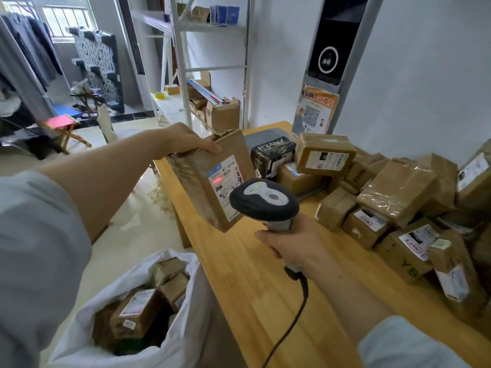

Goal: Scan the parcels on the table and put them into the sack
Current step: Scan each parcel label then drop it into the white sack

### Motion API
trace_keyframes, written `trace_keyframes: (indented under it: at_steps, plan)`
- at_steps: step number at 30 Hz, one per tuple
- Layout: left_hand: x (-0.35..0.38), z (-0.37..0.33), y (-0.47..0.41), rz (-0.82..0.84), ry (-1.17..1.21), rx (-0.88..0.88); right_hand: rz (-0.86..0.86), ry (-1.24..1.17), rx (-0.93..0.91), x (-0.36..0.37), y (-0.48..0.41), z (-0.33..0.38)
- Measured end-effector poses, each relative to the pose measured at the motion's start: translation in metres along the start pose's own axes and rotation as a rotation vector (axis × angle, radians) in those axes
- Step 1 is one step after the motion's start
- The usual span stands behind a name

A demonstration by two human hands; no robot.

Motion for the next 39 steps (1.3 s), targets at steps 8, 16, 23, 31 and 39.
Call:
trace_keyframes:
  at_steps: [8,16,23,31,39]
  plan:
    - [-0.003,0.019,0.008,0.01,0.011,-0.061,0.046,-0.038,0.004,0.015,-0.007,0.003]
    - [-0.011,0.071,0.029,-0.01,0.023,-0.157,0.12,-0.071,0.056,0.051,-0.018,-0.007]
    - [-0.002,0.172,0.055,-0.015,0.048,-0.347,0.195,-0.095,0.181,0.102,-0.027,-0.034]
    - [0.051,0.282,0.087,0.045,0.04,-0.494,0.29,-0.042,0.297,0.17,-0.043,-0.067]
    - [0.133,0.35,0.078,0.162,-0.361,-0.366,0.363,0.002,0.433,0.238,-0.078,-0.102]
Point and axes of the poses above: each hand's wrist, its own y-axis away from the middle knuckle, its own x-axis out of the palm, z = x × y, the point moved 8 cm from there along -y, towards the middle knuckle, and after that the axes turned 4 degrees about x, right-handed, at the moved point
